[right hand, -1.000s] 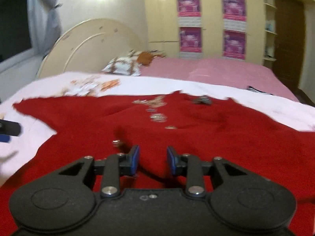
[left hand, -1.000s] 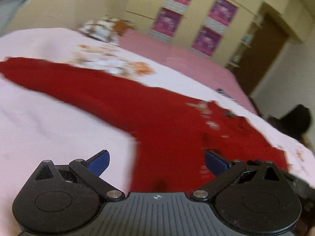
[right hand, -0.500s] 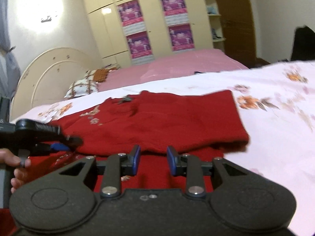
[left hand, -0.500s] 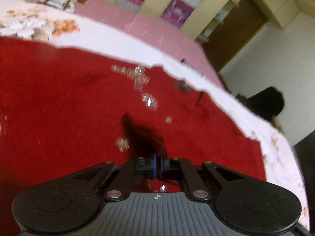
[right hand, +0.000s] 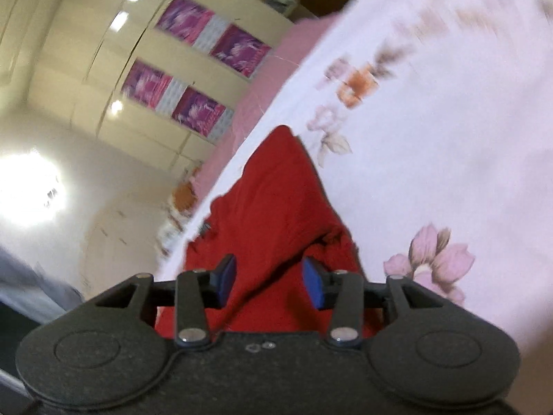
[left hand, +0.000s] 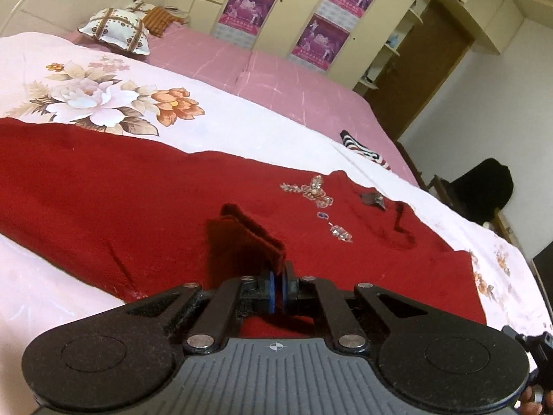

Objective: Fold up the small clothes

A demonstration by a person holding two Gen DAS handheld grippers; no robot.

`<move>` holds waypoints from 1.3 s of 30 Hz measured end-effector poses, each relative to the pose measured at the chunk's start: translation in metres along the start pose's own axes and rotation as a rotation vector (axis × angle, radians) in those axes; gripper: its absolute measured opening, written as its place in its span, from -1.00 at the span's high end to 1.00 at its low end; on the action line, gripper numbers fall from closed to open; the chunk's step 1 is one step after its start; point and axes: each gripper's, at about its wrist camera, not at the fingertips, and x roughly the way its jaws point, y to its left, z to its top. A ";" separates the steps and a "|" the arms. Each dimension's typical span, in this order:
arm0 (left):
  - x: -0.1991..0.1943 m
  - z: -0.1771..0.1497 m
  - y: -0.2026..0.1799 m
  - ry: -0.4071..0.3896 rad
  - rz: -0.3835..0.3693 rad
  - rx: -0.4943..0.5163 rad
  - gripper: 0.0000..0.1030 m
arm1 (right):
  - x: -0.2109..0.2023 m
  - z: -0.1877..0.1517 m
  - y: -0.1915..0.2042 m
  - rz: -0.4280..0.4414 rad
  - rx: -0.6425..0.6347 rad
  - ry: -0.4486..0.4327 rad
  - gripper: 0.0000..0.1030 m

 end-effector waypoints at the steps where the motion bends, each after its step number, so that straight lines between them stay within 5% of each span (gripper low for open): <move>1: 0.001 0.001 0.000 0.001 0.000 0.000 0.93 | 0.004 0.003 -0.007 0.019 0.057 0.008 0.16; 12: 0.006 0.004 0.015 0.022 0.014 -0.004 0.93 | 0.022 0.015 -0.033 0.044 0.240 0.002 0.27; 14: 0.008 0.003 0.017 0.023 0.017 -0.011 0.93 | 0.023 0.015 -0.036 0.037 0.242 -0.005 0.49; 15: 0.007 0.003 0.017 0.015 0.013 -0.012 0.93 | 0.023 0.015 -0.036 0.020 0.226 -0.009 0.88; 23: 0.018 -0.004 0.016 0.029 0.043 0.024 0.93 | 0.022 0.011 -0.031 -0.080 0.101 -0.024 0.90; 29: 0.003 -0.002 0.007 -0.012 0.044 0.067 0.93 | 0.021 0.009 -0.032 -0.078 0.093 -0.036 0.90; 34: 0.009 -0.011 0.010 0.028 0.073 0.085 0.92 | 0.022 0.008 -0.034 -0.079 0.092 -0.036 0.92; 35: 0.004 -0.015 0.012 0.023 0.088 0.091 0.85 | 0.022 0.008 -0.034 -0.082 0.090 -0.034 0.93; 37: -0.010 -0.022 0.019 -0.014 0.152 0.106 0.22 | 0.020 0.008 -0.035 -0.081 0.095 -0.027 0.92; 39: -0.030 -0.023 0.027 -0.086 0.245 0.097 -0.06 | 0.015 0.010 -0.033 -0.082 0.089 -0.022 0.75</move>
